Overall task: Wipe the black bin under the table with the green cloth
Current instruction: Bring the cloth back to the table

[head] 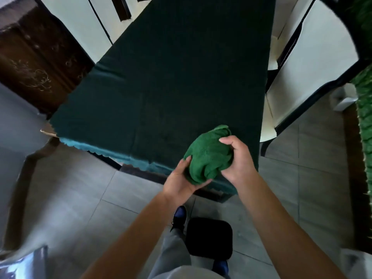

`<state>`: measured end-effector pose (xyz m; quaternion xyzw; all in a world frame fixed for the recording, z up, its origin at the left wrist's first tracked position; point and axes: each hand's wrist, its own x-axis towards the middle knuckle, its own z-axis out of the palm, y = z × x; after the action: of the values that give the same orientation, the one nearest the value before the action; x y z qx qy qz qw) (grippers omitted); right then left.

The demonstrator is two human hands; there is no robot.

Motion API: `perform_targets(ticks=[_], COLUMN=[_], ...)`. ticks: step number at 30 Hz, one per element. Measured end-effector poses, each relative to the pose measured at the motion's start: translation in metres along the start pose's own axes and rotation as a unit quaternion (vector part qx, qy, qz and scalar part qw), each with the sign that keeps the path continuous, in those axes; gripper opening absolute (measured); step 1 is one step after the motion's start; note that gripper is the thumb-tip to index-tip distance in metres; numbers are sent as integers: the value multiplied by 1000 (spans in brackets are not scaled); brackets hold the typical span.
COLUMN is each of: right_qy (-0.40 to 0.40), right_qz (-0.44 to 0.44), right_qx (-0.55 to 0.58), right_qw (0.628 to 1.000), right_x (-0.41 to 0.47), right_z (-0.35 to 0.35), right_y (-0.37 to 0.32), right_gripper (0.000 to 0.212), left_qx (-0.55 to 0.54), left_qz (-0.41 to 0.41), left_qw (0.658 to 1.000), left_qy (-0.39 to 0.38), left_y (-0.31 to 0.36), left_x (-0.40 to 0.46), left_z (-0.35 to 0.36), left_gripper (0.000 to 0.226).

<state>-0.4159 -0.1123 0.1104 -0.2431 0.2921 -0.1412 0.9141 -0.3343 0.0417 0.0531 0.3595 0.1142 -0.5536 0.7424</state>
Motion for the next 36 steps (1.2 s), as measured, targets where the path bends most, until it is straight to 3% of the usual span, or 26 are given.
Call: perform_targets(ticks=[3, 7, 13, 16, 21, 36], right_qy=[25, 152, 238, 255, 247, 281], right_qz=[-51, -95, -118, -110, -97, -103], right_qx=[-63, -244, -517, -574, -656, -659], right_qw=[996, 953, 814, 770, 706, 690], right_x=[45, 105, 191, 220, 250, 256], right_z=[0, -2, -5, -10, -25, -53], right_y=[-10, -30, -37, -32, -18, -5], right_gripper=[25, 24, 28, 39, 38, 41], left_qx=[73, 223, 477, 542, 637, 728], left_qz=[63, 96, 160, 152, 114, 107], left_qw=[995, 968, 852, 810, 744, 658], left_qy=[40, 68, 145, 166, 168, 159], left_y=[58, 136, 194, 201, 214, 211], left_x=[28, 69, 146, 170, 191, 197], left_z=[-14, -27, -28, -37, -66, -84], left_gripper=[29, 24, 20, 21, 22, 18])
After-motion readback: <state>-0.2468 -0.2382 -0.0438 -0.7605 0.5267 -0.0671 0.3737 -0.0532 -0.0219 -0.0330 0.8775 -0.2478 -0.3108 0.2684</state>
